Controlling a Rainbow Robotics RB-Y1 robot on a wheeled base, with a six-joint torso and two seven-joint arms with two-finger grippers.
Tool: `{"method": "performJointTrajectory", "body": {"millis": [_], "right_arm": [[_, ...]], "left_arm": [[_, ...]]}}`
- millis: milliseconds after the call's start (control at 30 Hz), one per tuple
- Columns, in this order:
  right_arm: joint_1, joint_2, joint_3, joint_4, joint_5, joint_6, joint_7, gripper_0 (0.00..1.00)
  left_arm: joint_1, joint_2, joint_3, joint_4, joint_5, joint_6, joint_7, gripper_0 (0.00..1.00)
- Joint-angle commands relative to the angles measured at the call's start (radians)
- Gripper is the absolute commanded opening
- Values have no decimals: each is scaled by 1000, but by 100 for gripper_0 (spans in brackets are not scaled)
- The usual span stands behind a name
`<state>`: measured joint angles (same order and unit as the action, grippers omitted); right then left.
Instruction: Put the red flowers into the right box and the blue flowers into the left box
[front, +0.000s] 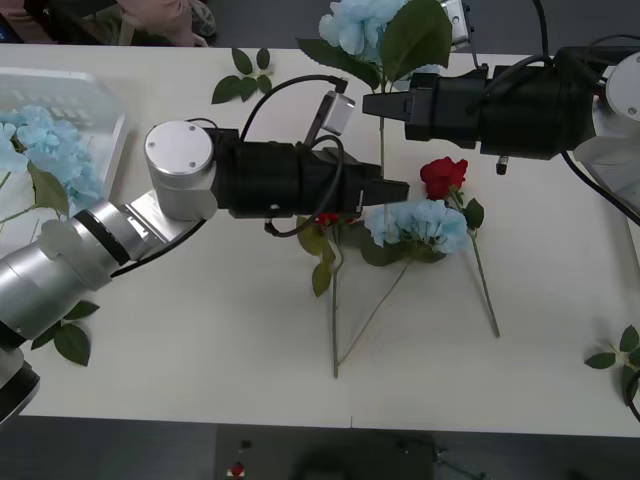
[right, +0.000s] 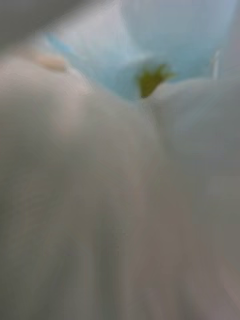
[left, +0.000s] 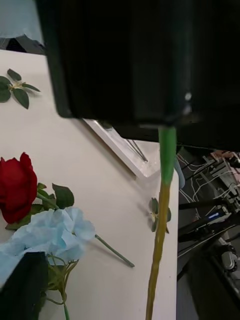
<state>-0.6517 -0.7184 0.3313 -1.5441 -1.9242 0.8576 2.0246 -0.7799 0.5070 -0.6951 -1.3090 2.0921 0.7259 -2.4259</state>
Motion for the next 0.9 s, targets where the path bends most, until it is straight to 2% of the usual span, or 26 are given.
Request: {"method": "performJointTrajectory", "body": {"millis": [33,533,567,600,633,700,767,900], "right_arm": [[-36,8,-3,-33,-4,-6,-40,0],[-37,5,-3,-33,-1,-9,-40,0],[-39,2,-3,-36,11,-5,-40,12],[-43,-1,-3,-37,30,0,-37,38],[-49,-4,-3,-39,56,8,-30,56],[-69,-7,-3,-39,108,41,-26,75],[-83,-9,-3,-40,137,57,-24,84],[-85,-9,-3,-40,149,64,-29,87]], "left_arm": [[-16,8,8,-26,17,-33,-44,0],[-15,36,8,-38,22,-77,-47,0],[-15,44,8,-38,22,-77,-47,0],[-15,53,8,-39,25,-77,-47,0],[-13,65,8,-42,31,-76,-45,0],[-7,130,8,-44,52,-62,-39,0],[2,220,8,-41,74,-43,-33,0],[10,424,8,-41,101,76,-18,0]]}}
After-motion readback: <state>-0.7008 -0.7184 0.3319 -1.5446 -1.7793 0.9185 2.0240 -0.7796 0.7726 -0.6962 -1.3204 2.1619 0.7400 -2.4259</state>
